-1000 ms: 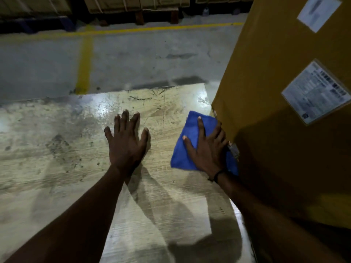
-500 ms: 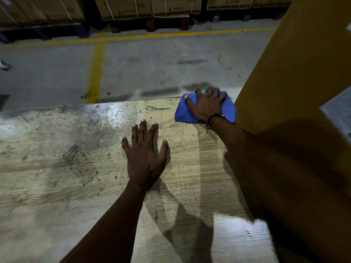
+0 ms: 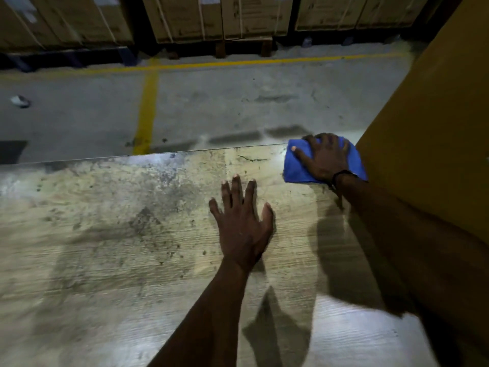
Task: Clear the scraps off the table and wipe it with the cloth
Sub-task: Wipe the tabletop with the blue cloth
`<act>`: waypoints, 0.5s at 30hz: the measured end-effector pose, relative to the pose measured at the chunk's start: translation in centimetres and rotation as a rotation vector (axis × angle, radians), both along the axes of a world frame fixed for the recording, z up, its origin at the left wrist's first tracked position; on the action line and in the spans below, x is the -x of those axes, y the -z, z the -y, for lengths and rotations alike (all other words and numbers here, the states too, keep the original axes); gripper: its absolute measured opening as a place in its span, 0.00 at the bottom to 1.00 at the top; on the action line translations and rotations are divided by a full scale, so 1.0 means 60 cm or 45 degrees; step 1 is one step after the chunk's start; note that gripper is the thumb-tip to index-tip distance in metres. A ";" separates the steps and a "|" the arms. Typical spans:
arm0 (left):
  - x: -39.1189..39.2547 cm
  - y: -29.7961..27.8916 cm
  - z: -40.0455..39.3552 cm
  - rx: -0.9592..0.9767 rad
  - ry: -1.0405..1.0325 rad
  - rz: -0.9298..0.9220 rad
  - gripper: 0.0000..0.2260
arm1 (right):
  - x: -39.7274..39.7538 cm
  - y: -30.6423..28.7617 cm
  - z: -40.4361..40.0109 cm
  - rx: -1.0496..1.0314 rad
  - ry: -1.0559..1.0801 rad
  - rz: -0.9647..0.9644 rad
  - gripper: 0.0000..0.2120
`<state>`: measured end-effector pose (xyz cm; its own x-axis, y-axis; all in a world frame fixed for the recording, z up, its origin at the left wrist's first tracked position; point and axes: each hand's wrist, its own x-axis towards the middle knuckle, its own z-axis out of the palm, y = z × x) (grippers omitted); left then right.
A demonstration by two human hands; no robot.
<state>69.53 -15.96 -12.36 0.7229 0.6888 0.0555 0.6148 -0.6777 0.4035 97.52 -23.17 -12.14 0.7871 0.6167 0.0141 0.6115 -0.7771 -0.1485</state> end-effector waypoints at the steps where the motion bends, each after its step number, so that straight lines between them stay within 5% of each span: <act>1: -0.002 0.001 0.000 0.007 0.003 -0.009 0.31 | 0.007 -0.002 -0.008 0.004 0.036 -0.011 0.38; 7: 0.032 0.007 -0.067 -0.008 0.162 -0.046 0.33 | 0.148 -0.005 -0.148 0.006 -0.066 -0.041 0.36; 15: 0.258 -0.003 -0.352 -0.056 -0.068 -0.176 0.36 | 0.338 -0.002 -0.330 -0.030 -0.360 -0.082 0.32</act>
